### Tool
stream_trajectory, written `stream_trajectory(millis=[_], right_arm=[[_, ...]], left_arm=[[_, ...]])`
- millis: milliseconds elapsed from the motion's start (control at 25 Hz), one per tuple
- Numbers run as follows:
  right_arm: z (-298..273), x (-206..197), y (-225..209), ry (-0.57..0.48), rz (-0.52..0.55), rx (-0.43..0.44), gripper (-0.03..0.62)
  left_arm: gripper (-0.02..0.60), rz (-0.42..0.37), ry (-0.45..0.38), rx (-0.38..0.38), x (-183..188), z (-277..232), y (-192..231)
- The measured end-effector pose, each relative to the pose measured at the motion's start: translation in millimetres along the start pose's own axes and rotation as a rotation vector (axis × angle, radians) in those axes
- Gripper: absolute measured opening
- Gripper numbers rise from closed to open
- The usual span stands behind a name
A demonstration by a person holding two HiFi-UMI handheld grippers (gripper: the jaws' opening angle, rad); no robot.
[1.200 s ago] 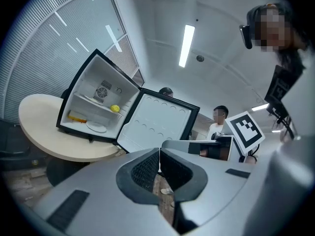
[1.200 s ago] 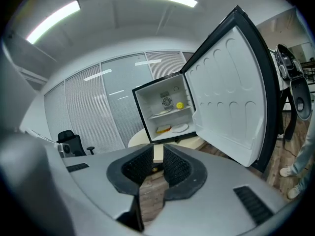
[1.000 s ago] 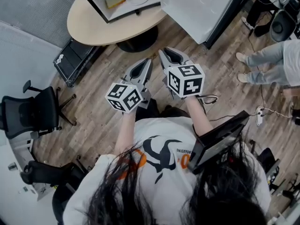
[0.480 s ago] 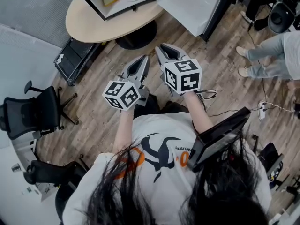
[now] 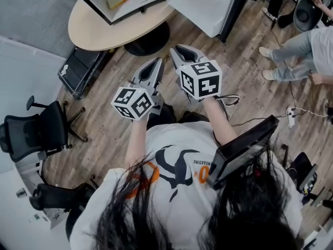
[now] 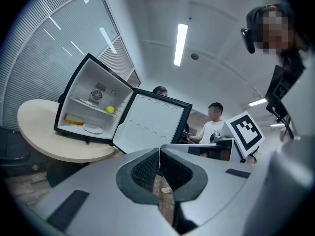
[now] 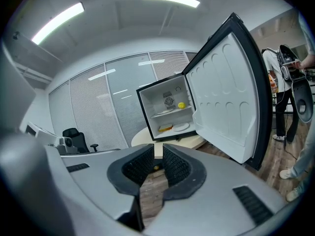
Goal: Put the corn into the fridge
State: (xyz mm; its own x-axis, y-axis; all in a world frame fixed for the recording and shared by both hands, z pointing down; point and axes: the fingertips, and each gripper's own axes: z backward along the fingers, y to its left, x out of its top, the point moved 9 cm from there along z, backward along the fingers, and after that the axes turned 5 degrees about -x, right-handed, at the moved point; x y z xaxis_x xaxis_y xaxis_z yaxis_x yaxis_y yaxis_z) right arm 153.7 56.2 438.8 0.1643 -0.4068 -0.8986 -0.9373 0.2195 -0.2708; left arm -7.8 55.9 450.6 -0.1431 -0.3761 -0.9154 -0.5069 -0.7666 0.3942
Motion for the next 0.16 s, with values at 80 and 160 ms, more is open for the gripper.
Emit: stream_trajectory(millis=[80,160], right_arm=[[-0.7,-0.5,2.0,0.004,0.001,0.0,0.063],[-1.0,-1.2,4.2,0.007,0.001,0.002,0.063]], left_arm=[[0.012,-0.001,0.003,0.002,0.7,2.0,0.5],[0.012,-0.001,0.005,0.005,0.8,4.4,0.9]])
